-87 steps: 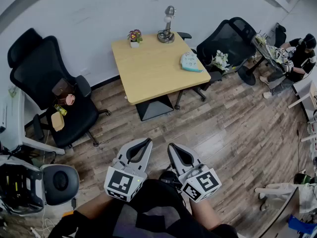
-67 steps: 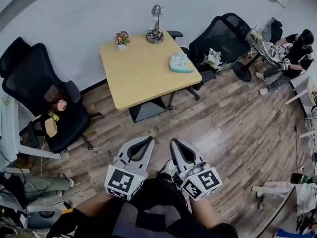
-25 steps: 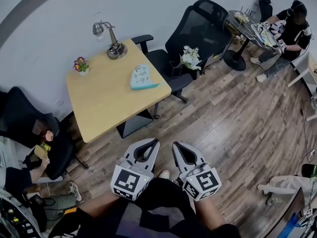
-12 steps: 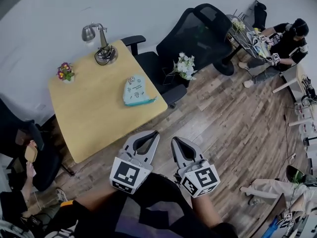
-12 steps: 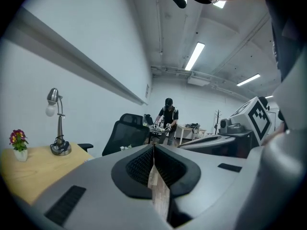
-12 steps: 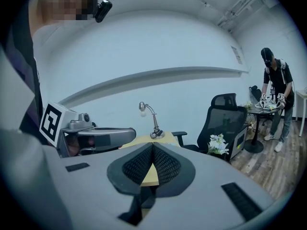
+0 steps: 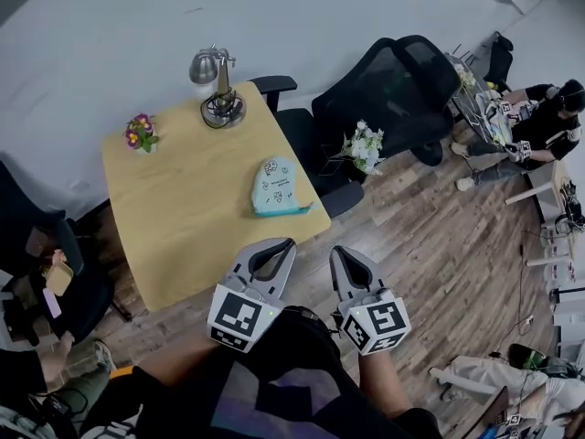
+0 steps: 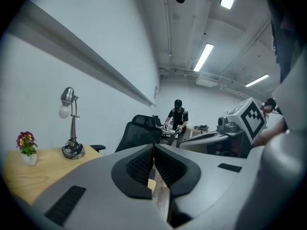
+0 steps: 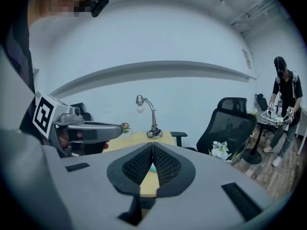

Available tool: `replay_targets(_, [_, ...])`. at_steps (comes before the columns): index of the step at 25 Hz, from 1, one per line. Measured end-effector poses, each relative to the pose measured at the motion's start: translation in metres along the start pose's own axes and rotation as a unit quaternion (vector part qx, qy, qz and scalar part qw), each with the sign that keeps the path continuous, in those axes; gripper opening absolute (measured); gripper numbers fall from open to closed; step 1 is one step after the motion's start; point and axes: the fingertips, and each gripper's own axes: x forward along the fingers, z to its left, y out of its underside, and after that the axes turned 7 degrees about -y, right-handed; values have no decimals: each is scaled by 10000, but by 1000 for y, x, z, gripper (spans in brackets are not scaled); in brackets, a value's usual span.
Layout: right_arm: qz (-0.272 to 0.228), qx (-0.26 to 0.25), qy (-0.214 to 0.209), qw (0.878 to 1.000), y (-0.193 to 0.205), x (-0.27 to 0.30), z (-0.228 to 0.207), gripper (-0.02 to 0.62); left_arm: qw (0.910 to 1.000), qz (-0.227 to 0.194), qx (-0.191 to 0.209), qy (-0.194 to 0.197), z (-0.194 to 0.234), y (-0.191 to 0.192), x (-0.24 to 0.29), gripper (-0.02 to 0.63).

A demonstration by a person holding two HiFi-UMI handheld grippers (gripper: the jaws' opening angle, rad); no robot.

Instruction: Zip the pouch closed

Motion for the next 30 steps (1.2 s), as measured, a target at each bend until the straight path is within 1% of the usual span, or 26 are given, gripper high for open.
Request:
replay_targets(4, [93,-92,-55,9999,-5,17,-9,17,9999,47,-8,-128,17,2,10,14])
replay_targets(7, [247,-164,-156,9994,1,32,-19,18,9996,136,-35,-244,27,8,19,14])
replay_targets(12, [635,-488,-479,9956,13,58,-40,18,9982,261,-52,-545,44,11,43,14])
replay_targets(15, [980,-775,-680,9898,24,71,-60,18,9974,318,-87,-637,43,10,62,14])
replay_targets(17, [1294,-1034,-898,9821,33,83,-69,27,9966,404,-116,-705,45,13,75,14])
replay_targets(19, [1604,-1351,-1164,9708,44,96,-74,74,9950,538,-193,-820,50,21,88,14])
replay_targets(20, [1736,-1527,-1276,9645,50,101,-77,83,9940,607,-225,-881,53,26,94,14])
replay_targets(22, [1951,-1843,-1458,9522,63,113,-84,90,9920,747,-262,-983,56,35,106,14])
replay_targets(26, [2229,-2304,-1786,9302,84,134,-102,96,9869,1092,-290,-1151,57,58,125,14])
replay_targets(30, [2482,-2779,-2199,9016,109,152,-115,101,9793,1434,-359,-1385,60,84,138,14])
